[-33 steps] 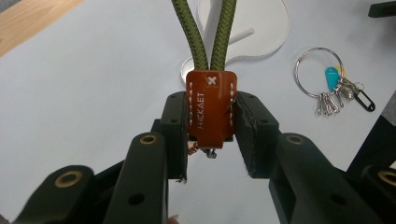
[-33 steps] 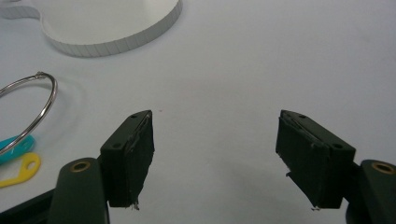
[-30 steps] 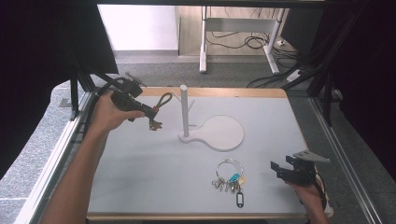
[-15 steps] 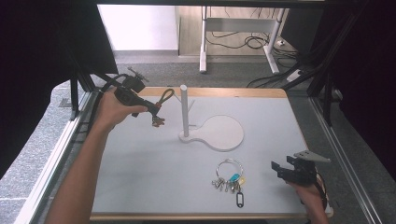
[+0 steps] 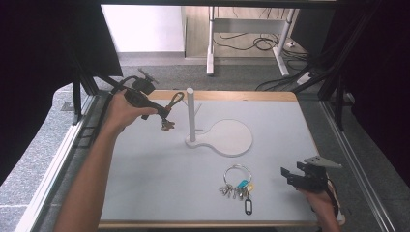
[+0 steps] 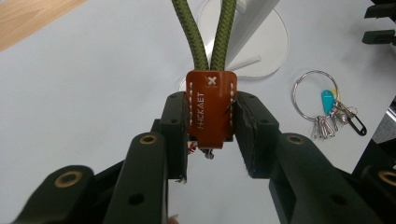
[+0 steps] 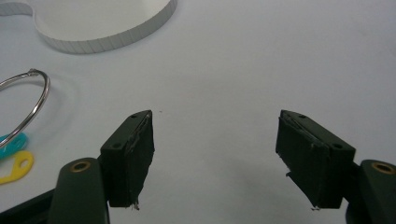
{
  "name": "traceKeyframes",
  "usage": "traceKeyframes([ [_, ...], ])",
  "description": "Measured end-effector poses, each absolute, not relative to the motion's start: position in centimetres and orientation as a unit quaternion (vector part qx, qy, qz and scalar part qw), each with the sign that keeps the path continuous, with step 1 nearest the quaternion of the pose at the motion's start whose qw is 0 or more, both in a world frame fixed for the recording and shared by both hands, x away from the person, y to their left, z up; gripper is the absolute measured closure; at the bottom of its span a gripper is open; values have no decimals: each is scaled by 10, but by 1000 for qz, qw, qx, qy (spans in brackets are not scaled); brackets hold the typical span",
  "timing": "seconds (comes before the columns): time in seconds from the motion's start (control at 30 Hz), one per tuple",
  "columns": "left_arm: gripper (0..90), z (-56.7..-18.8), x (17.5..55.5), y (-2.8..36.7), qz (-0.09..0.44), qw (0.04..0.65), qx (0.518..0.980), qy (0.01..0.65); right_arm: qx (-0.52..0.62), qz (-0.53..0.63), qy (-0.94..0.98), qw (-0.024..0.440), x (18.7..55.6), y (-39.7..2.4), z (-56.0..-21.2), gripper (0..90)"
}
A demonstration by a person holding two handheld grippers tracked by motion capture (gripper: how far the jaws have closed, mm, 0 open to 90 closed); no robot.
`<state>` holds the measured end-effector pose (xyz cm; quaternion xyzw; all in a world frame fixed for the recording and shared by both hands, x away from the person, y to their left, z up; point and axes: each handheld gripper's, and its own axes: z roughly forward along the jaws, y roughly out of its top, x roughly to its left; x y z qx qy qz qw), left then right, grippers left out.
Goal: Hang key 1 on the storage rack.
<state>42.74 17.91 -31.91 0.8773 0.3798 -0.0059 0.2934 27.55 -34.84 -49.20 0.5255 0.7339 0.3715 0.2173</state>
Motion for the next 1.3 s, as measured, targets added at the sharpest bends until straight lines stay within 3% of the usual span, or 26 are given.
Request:
traceKeyframes([
  [0.77,647,-347,427,155,1,269,890,368,523,368,737,219,276,-346,-494,281],
  [1.1,464,-373,401,155,38,256,894,365,518,368,739,223,275,-345,-493,281],
  [1.3,419,-400,370,166,28,261,891,371,508,375,740,233,274,-342,-491,279],
])
